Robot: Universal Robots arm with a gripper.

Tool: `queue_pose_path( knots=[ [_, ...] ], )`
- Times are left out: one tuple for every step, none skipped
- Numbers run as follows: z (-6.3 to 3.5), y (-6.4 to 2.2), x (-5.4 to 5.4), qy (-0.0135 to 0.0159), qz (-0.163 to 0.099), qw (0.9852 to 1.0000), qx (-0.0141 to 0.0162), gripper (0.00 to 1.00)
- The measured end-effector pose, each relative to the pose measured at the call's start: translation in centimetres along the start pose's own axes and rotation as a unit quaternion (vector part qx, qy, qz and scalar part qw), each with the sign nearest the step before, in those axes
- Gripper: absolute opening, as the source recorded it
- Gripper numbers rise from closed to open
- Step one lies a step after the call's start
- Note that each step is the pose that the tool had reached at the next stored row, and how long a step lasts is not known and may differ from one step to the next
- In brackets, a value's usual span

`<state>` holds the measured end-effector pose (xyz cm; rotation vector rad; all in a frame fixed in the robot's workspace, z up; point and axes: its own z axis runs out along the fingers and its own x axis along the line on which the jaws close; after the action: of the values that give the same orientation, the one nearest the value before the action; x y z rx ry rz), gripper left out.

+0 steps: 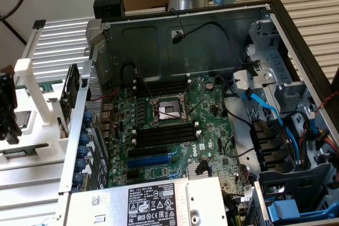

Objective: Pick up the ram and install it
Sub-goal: 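Pick up the ram and move it above insertion slot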

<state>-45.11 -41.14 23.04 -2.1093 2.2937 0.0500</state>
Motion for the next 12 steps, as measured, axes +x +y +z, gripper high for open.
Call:
queue_pose_path(
  knots=[
    [0.01, 0.0, 0.03, 0.0, 0.0, 1.0, 0.0, 0.24],
    [0.02, -0.01, 0.05, 0.0, 0.0, 1.0, 0.0, 0.24],
    [0.04, -0.01, 0.09, 0.0, 0.0, 1.0, 0.0, 0.24],
    [0.05, -0.02, 0.13, 0.0, 0.0, 1.0, 0.0, 0.24],
    [0.07, -0.02, 0.19, 0.0, 0.0, 1.0, 0.0, 0.24],
    [0.09, -0.06, 0.26, 0.0, 0.0, 1.0, 0.0, 0.24],
    [0.14, -0.12, 0.29, -0.0001, 0.0, 1.0, 0.0001, 0.24],
    [0.23, -0.29, 0.3, -0.0002, 0.0, 1.0, -0.0001, 0.24],
    [0.29, -0.39, 0.3, -0.0004, 0.0, 1.0, 0.0, 0.24],
    [0.34, -0.49, 0.3, -0.0004, 0.0, 1.0, 0.0, 0.24],
    [0.4, -0.66, 0.29, -0.0005, 0.0, 1.0, 0.0, 0.24],
    [0.93, -0.9, 0.38, -0.0016, 0.0, 1.0, -0.0002, 0.24]
  ],
)
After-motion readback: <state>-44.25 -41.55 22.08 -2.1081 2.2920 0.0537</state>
